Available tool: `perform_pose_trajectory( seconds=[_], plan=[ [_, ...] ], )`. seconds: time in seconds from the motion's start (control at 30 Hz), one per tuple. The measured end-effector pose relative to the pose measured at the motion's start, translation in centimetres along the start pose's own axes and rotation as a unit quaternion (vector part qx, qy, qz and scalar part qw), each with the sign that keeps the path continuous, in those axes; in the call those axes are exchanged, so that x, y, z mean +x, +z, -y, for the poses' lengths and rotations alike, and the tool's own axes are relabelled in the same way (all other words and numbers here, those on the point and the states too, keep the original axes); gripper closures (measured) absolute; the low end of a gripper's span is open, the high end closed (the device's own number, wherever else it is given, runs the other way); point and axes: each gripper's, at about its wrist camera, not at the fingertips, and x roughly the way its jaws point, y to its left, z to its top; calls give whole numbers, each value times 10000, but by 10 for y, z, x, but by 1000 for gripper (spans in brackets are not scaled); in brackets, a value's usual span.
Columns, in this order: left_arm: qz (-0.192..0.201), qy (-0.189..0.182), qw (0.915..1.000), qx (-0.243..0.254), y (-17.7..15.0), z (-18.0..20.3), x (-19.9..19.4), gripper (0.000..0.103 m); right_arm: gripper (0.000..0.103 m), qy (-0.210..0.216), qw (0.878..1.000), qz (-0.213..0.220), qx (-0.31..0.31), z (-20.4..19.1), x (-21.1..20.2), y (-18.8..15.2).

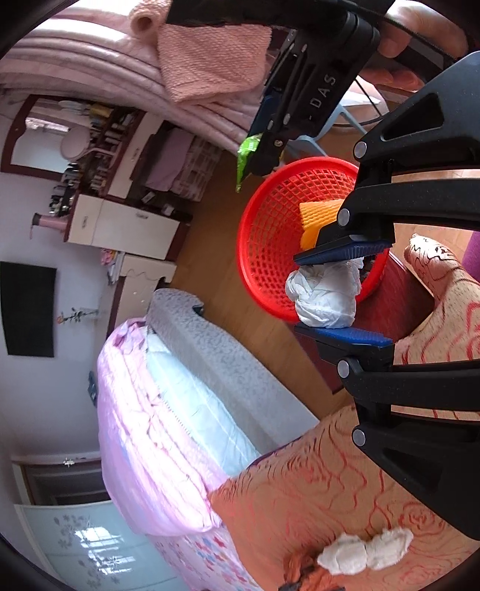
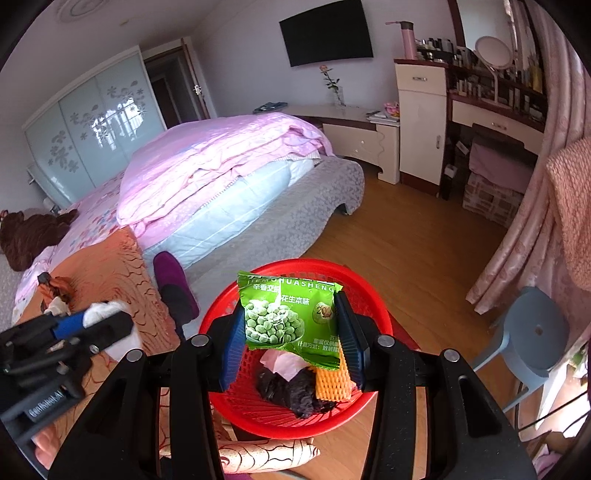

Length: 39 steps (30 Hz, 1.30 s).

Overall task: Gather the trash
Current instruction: 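Carry the white bag and green packet to the red wastebasket and open both tools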

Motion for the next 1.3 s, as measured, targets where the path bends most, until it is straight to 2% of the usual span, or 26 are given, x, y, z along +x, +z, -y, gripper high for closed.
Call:
perform_pose_trajectory(
  seconds=[0.33, 0.6, 0.8, 0.93, 1.3],
  plan=[
    [-543, -304, 9979, -163, -6, 2, 46, 73, 59, -119, 9994, -187, 258, 19, 17, -2],
    [-784, -256, 9965, -116, -13, 9, 68, 71, 59, -94, 9986, -370, 362, 24, 28, -8],
    [-780, -217, 9966, -126, -16, 9, 71, 63, 59, -74, 9982, -515, 311, 20, 36, -11],
    [-626, -186, 9977, -174, -12, 8, 66, 41, 59, -52, 9980, -547, 328, 21, 38, -11],
    [-402, -4, 9985, -374, -11, -14, 43, 38, 58, 116, 9965, -824, 70, 0, 55, -23]
  ],
)
